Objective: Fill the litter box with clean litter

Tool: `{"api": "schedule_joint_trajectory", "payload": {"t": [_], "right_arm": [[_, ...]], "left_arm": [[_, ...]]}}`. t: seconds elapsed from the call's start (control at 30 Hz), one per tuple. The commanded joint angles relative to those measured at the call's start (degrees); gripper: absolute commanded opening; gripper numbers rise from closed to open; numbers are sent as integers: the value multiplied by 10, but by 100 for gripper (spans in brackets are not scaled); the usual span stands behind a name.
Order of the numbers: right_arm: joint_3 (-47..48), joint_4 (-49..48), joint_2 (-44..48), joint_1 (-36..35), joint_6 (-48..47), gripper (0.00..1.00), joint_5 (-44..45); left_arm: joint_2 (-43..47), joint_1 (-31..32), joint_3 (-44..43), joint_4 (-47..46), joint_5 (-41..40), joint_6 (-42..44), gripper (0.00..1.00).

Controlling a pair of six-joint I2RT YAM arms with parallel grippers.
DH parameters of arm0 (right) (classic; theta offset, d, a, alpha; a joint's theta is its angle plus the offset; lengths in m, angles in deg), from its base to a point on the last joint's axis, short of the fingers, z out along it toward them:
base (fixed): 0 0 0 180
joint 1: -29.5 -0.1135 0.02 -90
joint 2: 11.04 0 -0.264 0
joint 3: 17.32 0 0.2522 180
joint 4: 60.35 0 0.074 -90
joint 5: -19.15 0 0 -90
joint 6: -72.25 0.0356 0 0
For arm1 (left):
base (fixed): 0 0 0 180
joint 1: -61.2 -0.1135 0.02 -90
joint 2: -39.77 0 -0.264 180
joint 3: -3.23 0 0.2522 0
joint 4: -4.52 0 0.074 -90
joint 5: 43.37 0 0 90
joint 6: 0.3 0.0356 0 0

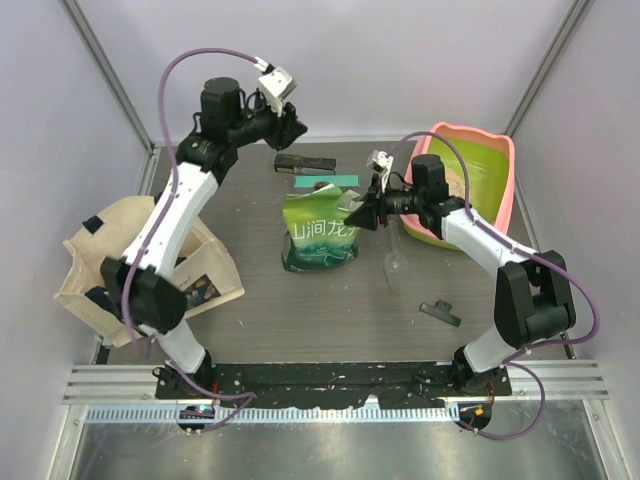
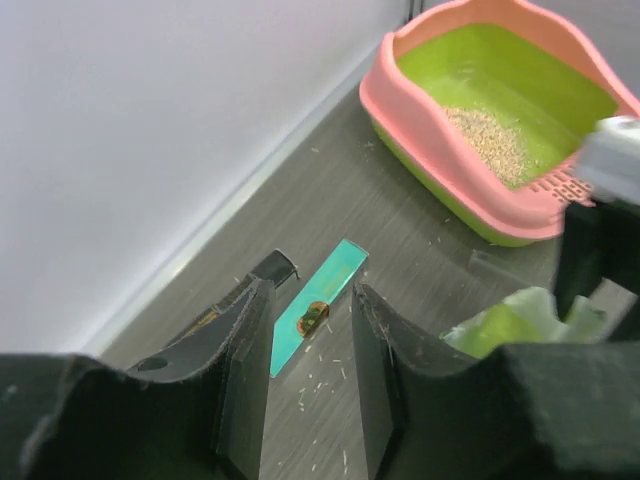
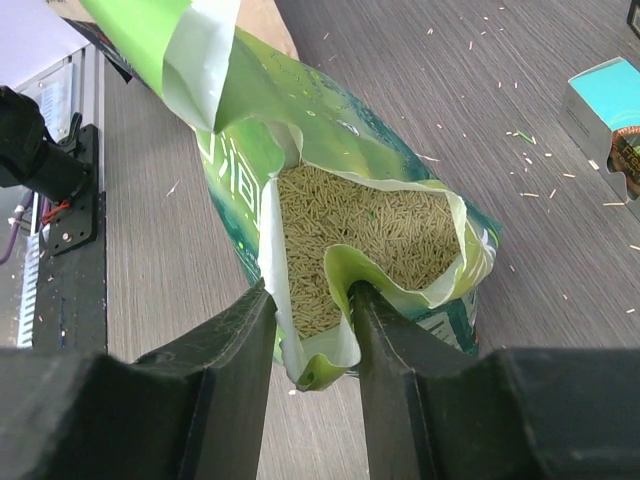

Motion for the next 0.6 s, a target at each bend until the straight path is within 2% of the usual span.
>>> {"api": "schedule_joint_trajectory", "payload": {"t": [0.0,0.27,0.57], "right_arm": [[39,-38,0,-5,16,40,-3],[75,-27,-30,-5,57,33,7],[116,23,-59,-2,41,30,15]], "left_arm": [[-113,-23,-25,-13,61,-70,36],[-238,-28,-45,-121,240,-165,29],[-260,-1,17,-270,349,-287,23]]}}
